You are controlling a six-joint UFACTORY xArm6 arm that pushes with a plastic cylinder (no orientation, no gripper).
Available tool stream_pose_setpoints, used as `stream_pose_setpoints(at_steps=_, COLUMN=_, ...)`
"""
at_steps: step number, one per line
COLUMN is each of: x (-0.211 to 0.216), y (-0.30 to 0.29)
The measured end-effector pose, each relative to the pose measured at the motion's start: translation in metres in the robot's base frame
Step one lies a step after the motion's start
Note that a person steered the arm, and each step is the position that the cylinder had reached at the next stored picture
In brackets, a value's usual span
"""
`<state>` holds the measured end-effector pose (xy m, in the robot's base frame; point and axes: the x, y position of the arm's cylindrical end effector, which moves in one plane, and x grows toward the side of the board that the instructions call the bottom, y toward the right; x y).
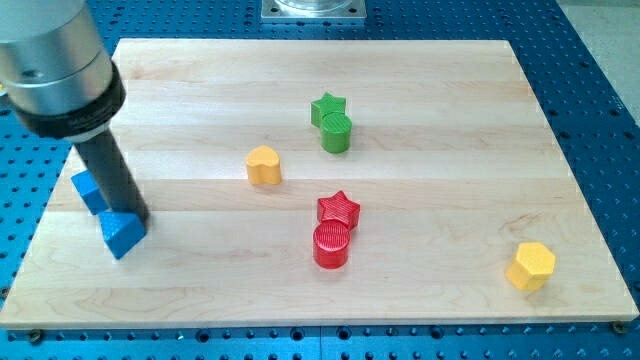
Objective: Push the triangle to the bottom left corner of the board
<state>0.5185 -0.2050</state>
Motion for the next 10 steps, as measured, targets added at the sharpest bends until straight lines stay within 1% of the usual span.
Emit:
stream_pose_setpoints(at_steps=1, x=0.018, y=-0.003)
stream_pose_setpoints(at_steps=2, x=0.018, y=0.041)
stream_pose_setpoints(at_steps=3, x=0.020, y=0.065)
stream_pose_setpoints(at_steps=4, x=0.027, y=0.001)
stream_pose_setpoints(at_steps=5, x=0.045, y=-0.021)
stream_pose_setpoints(at_steps=6, x=0.045, y=0.022)
stream_pose_setpoints(at_steps=7, x=0.053, y=0.077)
stream_pose_setpoints(at_steps=8, x=0.085, y=0.051)
stream_pose_setpoints(at_steps=9, x=0.097, y=0.021)
stream_pose_setpoints(at_steps=10, x=0.084, y=-0.019)
